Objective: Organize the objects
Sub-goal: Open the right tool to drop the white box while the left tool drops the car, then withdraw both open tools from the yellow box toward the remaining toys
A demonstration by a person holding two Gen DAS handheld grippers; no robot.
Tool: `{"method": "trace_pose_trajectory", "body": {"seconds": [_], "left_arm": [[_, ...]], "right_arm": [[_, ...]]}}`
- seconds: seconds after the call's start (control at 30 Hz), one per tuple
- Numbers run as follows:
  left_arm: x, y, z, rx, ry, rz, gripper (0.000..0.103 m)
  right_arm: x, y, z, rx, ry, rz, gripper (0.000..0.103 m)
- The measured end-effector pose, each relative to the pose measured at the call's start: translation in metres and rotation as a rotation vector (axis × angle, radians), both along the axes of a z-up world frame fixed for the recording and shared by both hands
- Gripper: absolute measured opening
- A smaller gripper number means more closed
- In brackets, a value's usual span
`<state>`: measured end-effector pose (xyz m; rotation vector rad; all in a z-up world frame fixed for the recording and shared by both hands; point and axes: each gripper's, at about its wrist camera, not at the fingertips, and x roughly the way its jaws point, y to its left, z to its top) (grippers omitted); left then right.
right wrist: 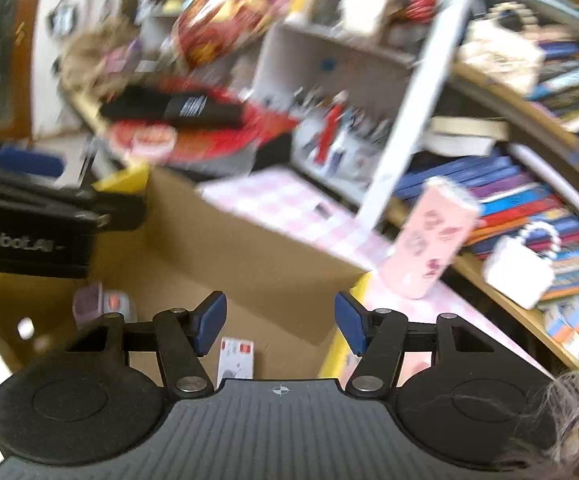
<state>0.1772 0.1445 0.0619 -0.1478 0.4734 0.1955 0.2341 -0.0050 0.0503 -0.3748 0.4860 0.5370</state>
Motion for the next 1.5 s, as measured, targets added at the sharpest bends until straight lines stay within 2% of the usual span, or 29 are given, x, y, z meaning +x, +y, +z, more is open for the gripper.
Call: {"method": "trace_pose_trajectory", "body": {"seconds": [0.13,0.27,0.47,0.53,0.7,0.87,1.0,1.1,1.23,1.5], "left_arm": [[-0.026,0.005,0.006,-0.020,-0.029,0.022,0.088],[-0.052,0.008,0.003,-0.048,-0.031,0.035,0.088],[-0.092,0.005,-0.013,-0.058,0.011,0.027,0.088],[-0.106,0.003,-0.019,-0.054,0.026,0.018,0.088],[-0.143,-0.005,-0.033,-0.036,0.055,0.010,0.093],[-0.173,-0.009,-0.049,-0.025,0.097,0.034,0.093],[-0.187,-0.009,-0.058,-0.028,0.136,0.023,0.093],[-0.197,-0.012,-0.064,-0.022,0.147,0.019,0.093],[-0.210,-0.021,-0.071,-0.021,0.173,-0.026,0.093],[-0.215,-0.045,-0.077,-0.001,0.189,-0.149,0.094]], "right_arm": [[-0.022,-0.019,0.014,0.093,-0.021,-0.103,0.057],[-0.047,-0.030,0.013,0.142,-0.009,-0.182,0.057],[-0.098,-0.033,-0.006,0.146,0.029,-0.250,0.058],[-0.115,-0.033,-0.012,0.144,0.048,-0.263,0.062],[-0.160,-0.030,-0.031,0.132,0.070,-0.322,0.063],[-0.194,-0.033,-0.050,0.111,0.123,-0.412,0.063],[-0.217,-0.035,-0.060,0.100,0.141,-0.428,0.064],[-0.232,-0.036,-0.065,0.100,0.141,-0.426,0.072],[-0.246,-0.038,-0.069,0.084,0.146,-0.440,0.072],[-0.262,-0.061,-0.073,0.098,0.164,-0.562,0.072]]}}
